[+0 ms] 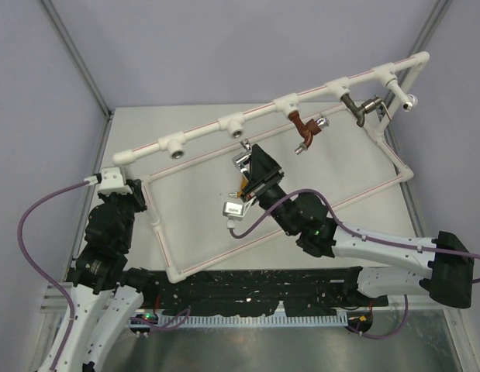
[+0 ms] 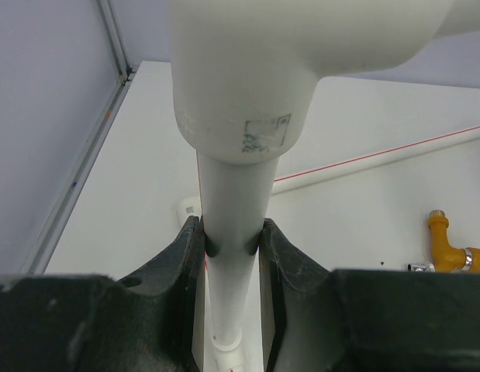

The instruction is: Install the water faucets

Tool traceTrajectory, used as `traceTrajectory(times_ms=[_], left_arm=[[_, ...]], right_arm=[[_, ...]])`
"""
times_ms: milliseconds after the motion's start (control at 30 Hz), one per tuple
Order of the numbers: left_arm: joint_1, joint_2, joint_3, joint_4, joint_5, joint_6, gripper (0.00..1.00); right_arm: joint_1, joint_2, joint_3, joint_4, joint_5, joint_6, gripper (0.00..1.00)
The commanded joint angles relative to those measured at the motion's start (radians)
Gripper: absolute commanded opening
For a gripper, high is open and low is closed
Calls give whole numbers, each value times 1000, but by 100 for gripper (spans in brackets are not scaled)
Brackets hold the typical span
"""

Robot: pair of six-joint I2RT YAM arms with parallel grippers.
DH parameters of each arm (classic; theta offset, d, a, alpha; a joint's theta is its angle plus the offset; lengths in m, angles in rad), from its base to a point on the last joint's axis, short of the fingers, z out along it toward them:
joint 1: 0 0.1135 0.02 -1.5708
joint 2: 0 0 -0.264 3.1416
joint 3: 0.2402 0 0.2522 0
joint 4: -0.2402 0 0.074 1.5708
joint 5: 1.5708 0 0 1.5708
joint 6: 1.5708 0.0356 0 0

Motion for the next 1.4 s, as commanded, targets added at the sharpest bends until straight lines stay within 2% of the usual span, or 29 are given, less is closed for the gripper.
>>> traceTrajectory(times_ms=[0,333,667,1167,1367], left_arm=[[-17,23,-12,-83,80,-10,0],[-25,14,-13,-83,92,-10,0],[-32,7,-15,-85,81,-10,0],[-34,10,-13,-82,94,-9,0],[-35,11,-15,-80,110,-5,0]], right_arm=[[7,30,73,106,1,-93,5],[2,158,132,206,44,-122,5],[2,156,146,218,99,-168,5],[5,144,181,75,166,-102,5],[5,127,235,-76,174,-4,5]])
